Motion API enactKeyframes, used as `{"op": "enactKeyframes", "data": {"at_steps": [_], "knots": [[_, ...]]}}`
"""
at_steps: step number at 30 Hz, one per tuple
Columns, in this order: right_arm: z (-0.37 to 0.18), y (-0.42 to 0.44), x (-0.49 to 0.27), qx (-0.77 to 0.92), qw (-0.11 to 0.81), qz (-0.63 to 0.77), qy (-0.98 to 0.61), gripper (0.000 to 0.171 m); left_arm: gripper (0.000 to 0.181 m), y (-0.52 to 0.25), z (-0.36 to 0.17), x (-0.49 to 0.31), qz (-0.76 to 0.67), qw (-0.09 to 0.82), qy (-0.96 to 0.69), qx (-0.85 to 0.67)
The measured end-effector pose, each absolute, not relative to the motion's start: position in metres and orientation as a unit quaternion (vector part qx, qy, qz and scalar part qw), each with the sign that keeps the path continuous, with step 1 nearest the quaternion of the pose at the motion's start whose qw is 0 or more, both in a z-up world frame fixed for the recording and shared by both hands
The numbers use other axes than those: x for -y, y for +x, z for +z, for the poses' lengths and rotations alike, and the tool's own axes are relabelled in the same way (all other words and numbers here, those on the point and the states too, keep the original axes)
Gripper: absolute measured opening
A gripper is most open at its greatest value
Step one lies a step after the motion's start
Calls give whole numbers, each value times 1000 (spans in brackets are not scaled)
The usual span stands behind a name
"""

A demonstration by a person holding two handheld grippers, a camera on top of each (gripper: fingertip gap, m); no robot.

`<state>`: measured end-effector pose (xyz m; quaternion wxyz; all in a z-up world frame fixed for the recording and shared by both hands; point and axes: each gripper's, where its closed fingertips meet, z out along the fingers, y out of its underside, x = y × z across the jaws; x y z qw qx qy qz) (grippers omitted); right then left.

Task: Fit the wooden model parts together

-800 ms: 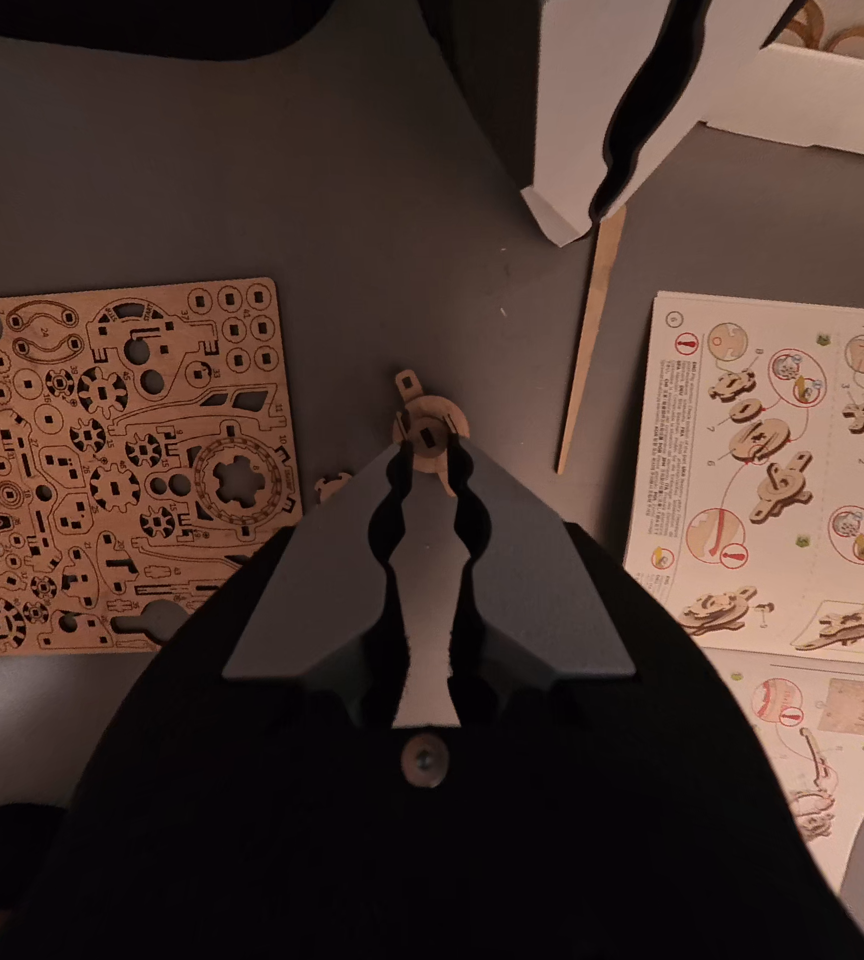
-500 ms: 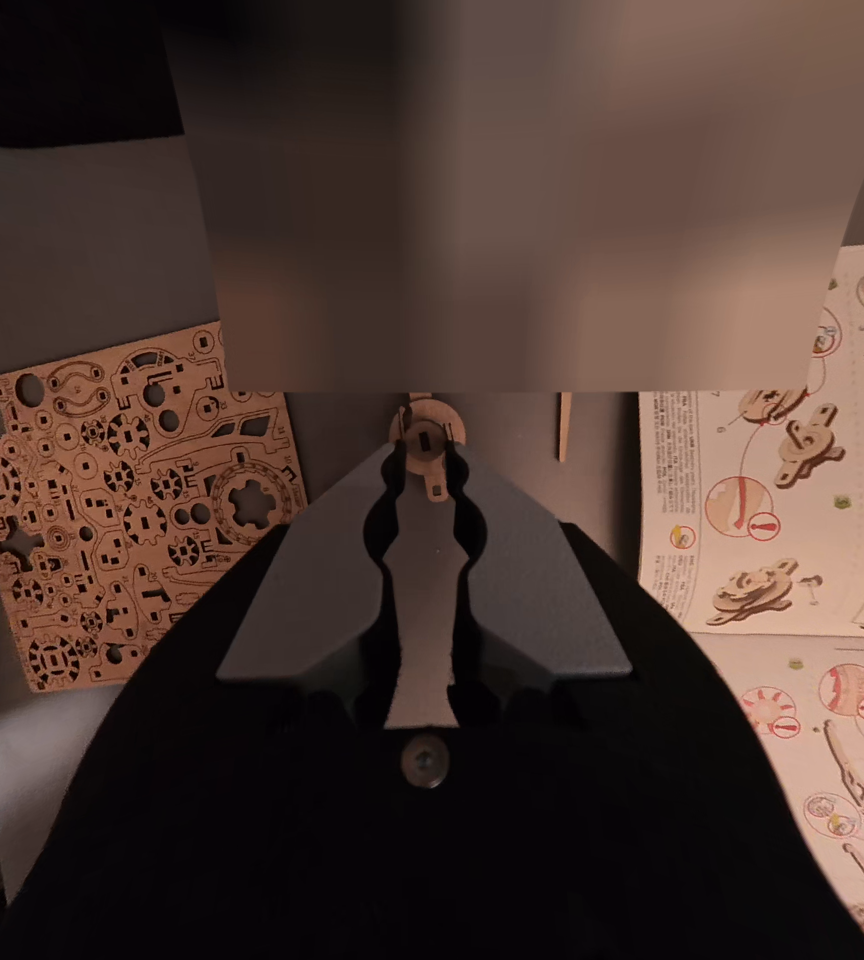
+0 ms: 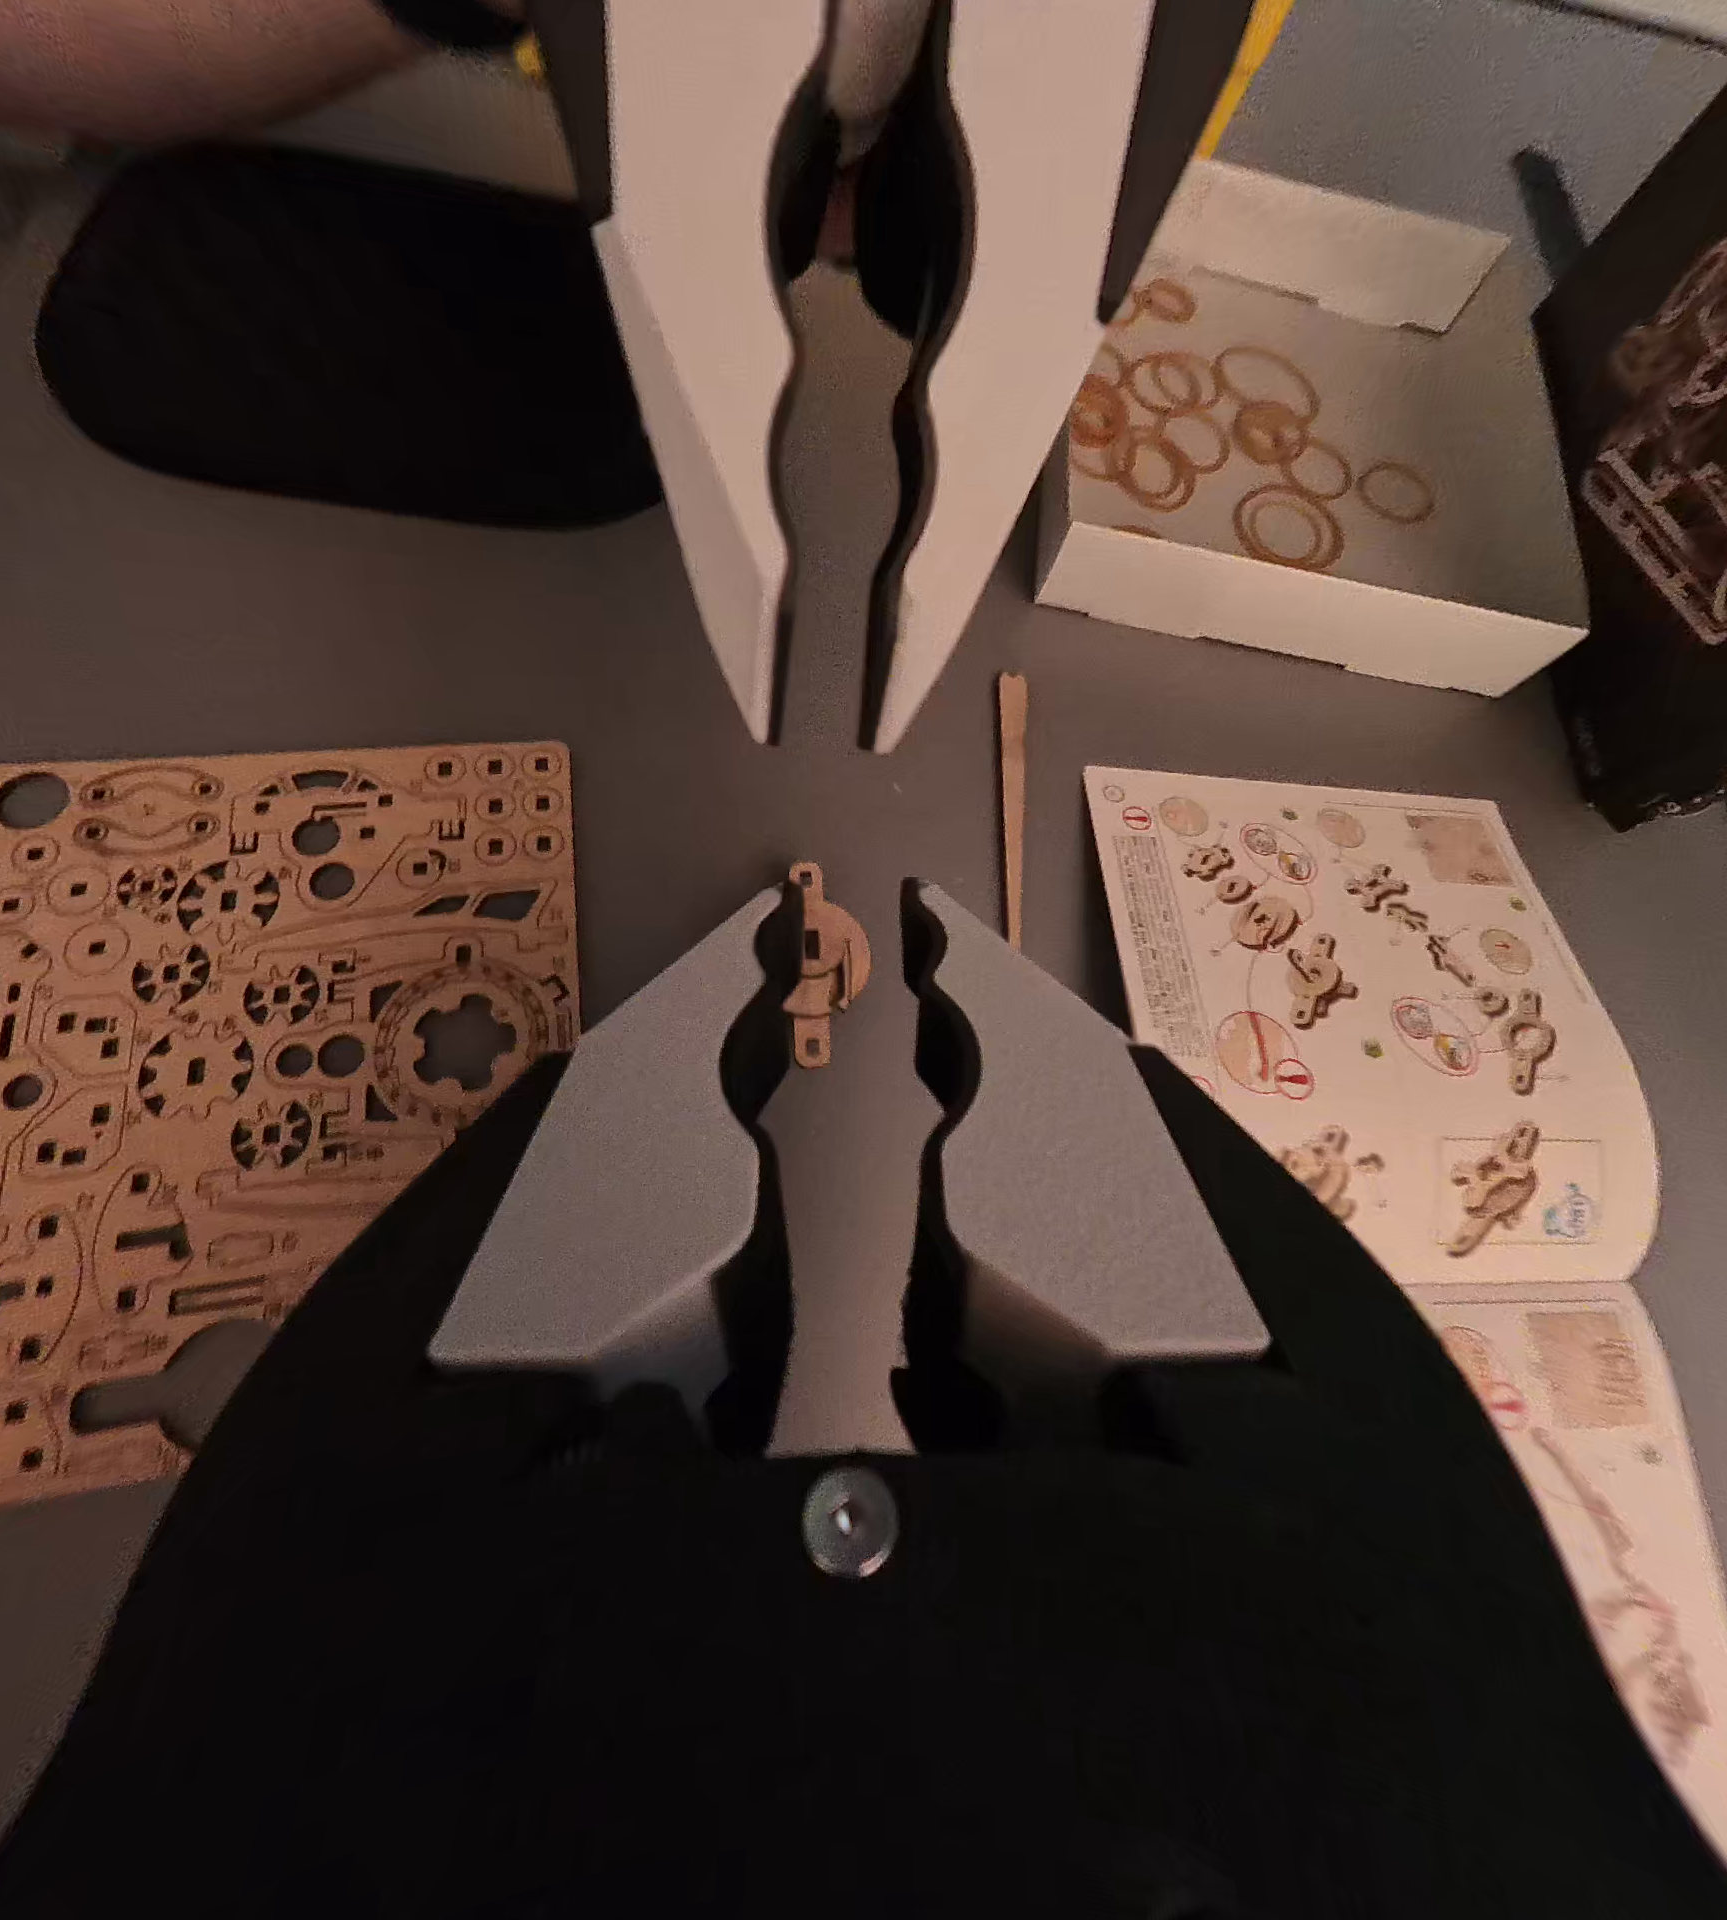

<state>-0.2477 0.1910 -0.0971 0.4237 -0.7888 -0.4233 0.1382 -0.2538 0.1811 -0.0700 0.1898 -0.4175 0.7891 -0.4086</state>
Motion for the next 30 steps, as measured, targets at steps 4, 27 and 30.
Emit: {"op": "enactKeyframes", "data": {"at_steps": [4, 27, 30], "knots": [[-105, -246, -189, 418, 465, 138, -768, 11, 32, -247, -76, -180, -443, 243, -407, -761], [-134, -253, -190, 420, 445, 206, -764, 7, 9, -248, -136, -180, -394, 237, -407, -789], [-135, -254, -190, 416, 442, 218, -764, 8, 9, -247, -134, -181, -396, 243, -406, -787]]}}
